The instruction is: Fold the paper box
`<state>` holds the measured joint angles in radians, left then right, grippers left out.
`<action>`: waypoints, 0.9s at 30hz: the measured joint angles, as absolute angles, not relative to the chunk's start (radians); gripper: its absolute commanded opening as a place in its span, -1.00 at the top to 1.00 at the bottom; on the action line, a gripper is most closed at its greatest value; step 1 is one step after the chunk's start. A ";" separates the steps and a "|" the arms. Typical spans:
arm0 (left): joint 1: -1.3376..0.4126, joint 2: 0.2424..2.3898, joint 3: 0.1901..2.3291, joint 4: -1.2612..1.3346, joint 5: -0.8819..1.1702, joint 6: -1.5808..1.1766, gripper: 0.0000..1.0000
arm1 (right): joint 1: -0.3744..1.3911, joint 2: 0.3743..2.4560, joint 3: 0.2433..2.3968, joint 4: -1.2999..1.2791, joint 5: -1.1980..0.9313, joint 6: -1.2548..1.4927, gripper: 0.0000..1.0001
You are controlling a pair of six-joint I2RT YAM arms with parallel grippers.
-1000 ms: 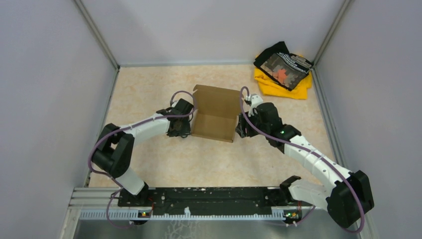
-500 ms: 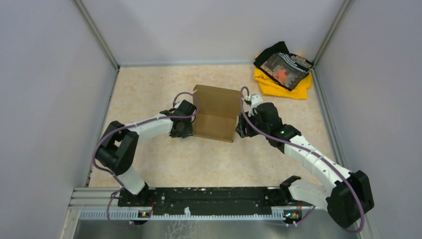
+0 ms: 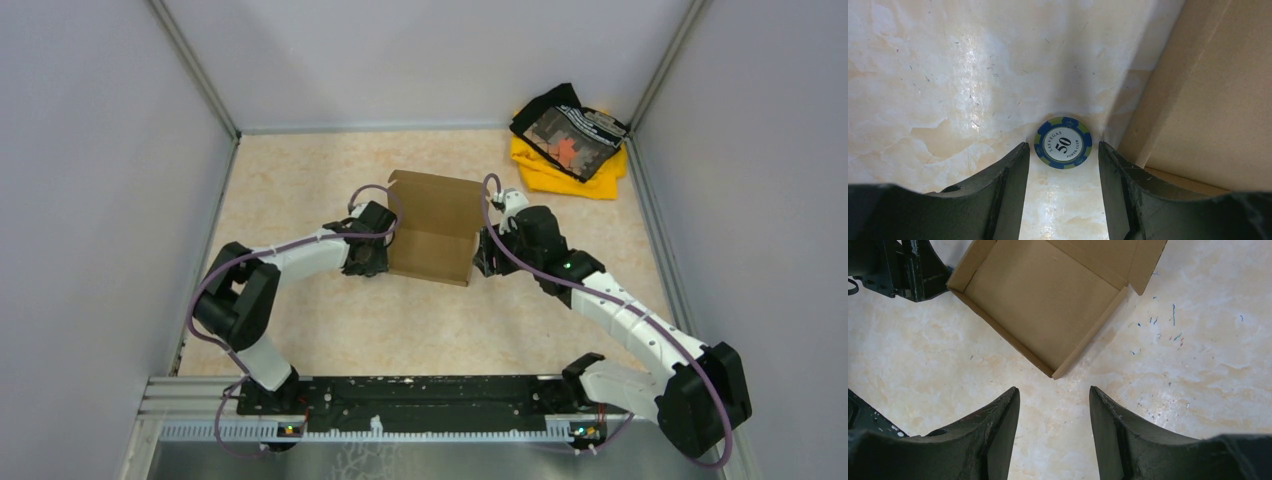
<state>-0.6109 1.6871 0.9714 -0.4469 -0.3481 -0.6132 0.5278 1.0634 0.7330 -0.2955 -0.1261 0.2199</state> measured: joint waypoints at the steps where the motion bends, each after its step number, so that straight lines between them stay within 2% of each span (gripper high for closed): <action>1: -0.611 1.688 0.972 -0.446 -0.349 -0.613 -0.16 | 0.528 1.063 0.733 -0.295 -0.126 0.220 -0.06; 13: -0.612 1.690 0.973 -0.441 -0.357 -0.612 0.09 | 0.528 1.063 0.733 -0.295 -0.126 0.220 -0.06; 27: -0.616 1.686 0.973 -0.446 -0.367 -0.608 0.17 | 0.528 1.063 0.733 -0.295 -0.126 0.220 -0.06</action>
